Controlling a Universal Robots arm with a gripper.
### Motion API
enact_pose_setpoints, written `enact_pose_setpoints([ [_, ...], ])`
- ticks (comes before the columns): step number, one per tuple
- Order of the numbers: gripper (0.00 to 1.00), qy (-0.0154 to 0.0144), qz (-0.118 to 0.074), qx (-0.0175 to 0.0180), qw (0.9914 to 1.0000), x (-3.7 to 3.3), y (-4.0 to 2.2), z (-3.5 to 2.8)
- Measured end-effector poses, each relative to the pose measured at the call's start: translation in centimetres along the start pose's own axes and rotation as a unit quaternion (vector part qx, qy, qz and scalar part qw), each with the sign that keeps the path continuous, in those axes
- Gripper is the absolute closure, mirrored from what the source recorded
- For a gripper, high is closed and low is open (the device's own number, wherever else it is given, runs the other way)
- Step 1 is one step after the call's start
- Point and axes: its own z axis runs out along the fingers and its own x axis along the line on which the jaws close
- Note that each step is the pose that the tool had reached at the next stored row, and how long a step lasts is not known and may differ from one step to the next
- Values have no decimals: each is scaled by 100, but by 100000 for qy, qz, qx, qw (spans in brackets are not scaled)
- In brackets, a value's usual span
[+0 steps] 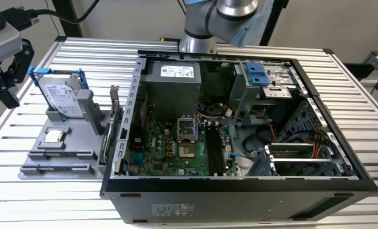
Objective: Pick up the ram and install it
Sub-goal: 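Pick up the ram and move it above insertion slot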
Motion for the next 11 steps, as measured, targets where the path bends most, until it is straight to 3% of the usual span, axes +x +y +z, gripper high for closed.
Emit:
enact_pose_setpoints([
  [11,100,161,-2401,48,99971,0,0,0],
])
